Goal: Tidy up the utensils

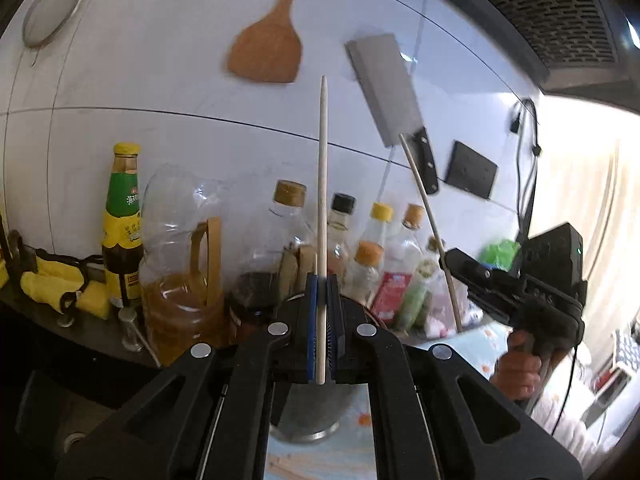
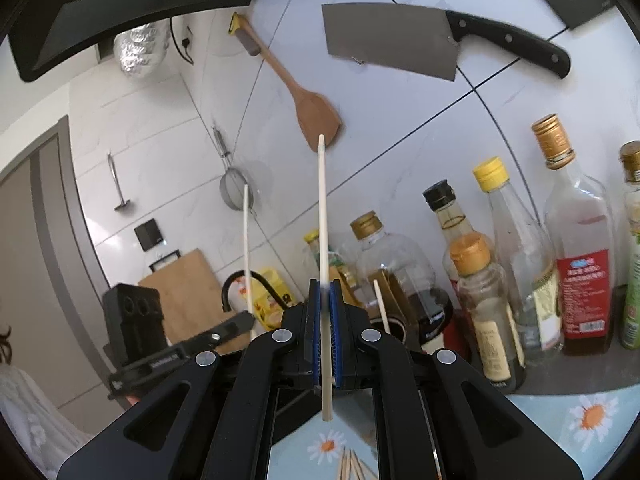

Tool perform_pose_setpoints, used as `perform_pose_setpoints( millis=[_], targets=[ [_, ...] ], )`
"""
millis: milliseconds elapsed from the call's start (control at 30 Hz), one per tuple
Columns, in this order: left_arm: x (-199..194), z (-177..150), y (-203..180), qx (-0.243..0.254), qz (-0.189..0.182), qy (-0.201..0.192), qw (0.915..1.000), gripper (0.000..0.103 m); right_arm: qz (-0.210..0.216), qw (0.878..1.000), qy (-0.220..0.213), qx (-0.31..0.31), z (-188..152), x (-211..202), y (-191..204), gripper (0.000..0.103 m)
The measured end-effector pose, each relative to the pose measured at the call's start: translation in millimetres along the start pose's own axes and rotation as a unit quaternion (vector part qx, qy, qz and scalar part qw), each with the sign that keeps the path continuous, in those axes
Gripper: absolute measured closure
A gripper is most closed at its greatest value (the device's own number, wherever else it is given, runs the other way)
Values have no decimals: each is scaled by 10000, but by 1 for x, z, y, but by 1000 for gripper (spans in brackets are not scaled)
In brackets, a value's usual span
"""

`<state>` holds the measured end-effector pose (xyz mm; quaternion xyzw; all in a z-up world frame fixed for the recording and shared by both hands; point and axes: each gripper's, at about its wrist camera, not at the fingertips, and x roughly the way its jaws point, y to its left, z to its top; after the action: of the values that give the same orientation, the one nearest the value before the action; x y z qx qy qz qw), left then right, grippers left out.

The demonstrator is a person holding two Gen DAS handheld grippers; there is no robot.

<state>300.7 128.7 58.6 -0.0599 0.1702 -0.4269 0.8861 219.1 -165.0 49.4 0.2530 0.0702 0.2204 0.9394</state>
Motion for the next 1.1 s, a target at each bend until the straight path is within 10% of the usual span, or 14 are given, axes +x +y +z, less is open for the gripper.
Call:
perform_pose_setpoints(
  millis=[333, 1100],
  targets=[
    [43, 1, 1, -219, -408, -255, 9986, 98, 313, 9994, -92, 71, 0, 50, -19, 98],
    [67, -30, -6, -52, 475, 380, 9981, 98, -42, 9949, 926, -390, -26, 94, -28, 96]
  ],
)
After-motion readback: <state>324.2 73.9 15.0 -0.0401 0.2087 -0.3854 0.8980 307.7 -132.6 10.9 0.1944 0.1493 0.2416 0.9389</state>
